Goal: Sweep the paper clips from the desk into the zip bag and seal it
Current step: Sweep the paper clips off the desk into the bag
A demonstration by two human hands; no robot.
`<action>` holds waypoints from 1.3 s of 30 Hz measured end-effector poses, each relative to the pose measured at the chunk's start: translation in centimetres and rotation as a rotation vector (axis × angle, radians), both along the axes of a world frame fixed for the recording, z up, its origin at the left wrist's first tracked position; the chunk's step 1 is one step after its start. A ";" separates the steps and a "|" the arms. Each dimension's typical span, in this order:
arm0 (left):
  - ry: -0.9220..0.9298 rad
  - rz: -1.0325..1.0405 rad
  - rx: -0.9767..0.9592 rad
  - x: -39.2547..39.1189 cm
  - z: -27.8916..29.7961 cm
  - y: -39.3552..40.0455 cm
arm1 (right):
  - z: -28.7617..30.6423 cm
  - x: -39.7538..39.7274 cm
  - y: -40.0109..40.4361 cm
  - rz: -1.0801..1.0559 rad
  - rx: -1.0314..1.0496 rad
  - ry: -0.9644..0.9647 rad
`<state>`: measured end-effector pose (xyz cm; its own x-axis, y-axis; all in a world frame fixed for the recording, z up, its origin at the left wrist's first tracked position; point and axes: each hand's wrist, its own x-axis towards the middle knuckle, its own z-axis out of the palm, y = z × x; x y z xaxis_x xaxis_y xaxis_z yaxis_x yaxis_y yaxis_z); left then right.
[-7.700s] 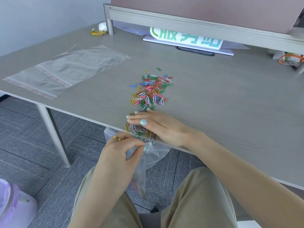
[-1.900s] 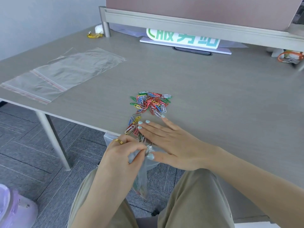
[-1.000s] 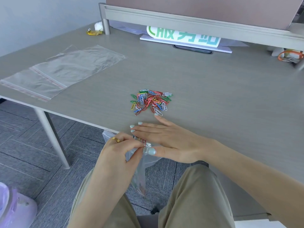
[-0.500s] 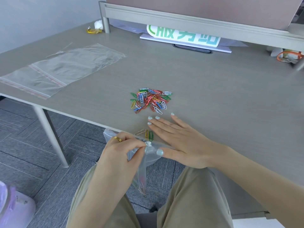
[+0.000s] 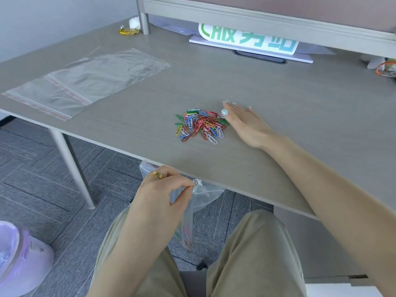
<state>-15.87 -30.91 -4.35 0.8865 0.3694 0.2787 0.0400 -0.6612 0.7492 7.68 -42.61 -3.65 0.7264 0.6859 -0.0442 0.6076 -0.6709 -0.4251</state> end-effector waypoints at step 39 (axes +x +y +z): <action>-0.024 -0.022 0.022 0.2 0.4 -0.5 | -0.2 -13.8 -2.6 0.385 -0.169 -0.276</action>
<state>-15.65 -31.40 -4.00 0.8874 0.3431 0.3078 0.0073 -0.6782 0.7348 -6.15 -45.16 -3.87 0.4219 0.9064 -0.0196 0.8992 -0.4211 -0.1189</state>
